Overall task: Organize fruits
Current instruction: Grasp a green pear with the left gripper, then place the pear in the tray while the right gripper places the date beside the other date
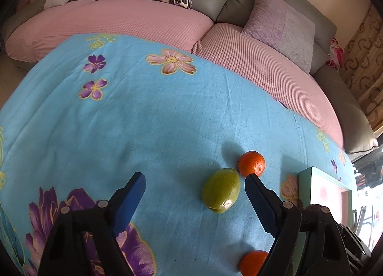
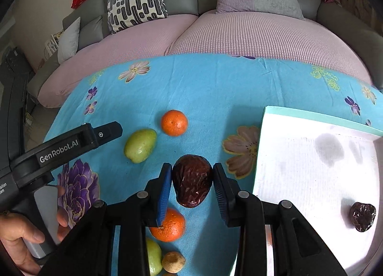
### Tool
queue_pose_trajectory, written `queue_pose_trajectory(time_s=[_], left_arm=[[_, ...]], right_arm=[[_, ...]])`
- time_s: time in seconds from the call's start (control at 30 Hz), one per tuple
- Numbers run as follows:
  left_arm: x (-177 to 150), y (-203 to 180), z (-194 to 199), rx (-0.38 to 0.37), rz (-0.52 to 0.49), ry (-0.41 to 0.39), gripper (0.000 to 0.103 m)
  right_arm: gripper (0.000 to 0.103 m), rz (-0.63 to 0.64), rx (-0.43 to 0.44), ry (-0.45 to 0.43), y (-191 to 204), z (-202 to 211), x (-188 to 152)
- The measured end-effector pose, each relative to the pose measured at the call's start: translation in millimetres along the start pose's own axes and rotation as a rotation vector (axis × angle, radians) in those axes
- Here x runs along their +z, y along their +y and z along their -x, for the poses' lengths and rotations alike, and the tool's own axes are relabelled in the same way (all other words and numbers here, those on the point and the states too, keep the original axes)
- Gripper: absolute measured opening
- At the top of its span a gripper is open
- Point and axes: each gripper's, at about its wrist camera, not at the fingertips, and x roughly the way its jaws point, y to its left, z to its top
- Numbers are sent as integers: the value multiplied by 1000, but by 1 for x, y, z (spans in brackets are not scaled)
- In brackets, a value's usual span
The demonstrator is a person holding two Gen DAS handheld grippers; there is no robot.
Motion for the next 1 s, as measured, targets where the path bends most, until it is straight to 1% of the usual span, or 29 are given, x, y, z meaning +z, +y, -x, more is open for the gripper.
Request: queue_pose_trajectory(time_s=[0.07,0.1,0.17,0.2,0.27,0.37,0.43,0.63,0.83,1.0], left_arm=[[-1,-4,-5,-9,-6,16,77],[-3,-6,-8,-21,-5,25,75],[-4,-8,-13,-45,2,46,66],[-5,-9,-15,-53,3,54,64],[-6,-10,-19,-57,1,65,56],[-9,-11,-22,-79,7,75,49],[-9,-13,-24,-90,9,80,47],[-11,-17,-29,-86,4,84,43],[-10,-18,-29,-89,2,77,43],[-9,-18,-16,-98,-1,56,43]], right_arm=[[36,-25,-24,-21,-11,8,3],[36,-36,-33,-31,-13,12,3],[36,-61,-36,-46,-21,18,3],[36,-75,-35,-51,-25,20,4],[36,-94,-33,-58,-30,23,4],[36,-104,-30,-59,-32,24,4],[36,-105,-27,-58,-32,24,5],[36,-102,-21,-55,-30,23,4],[36,-106,-21,-53,-33,24,3],[36,-113,-24,-54,-35,25,4]])
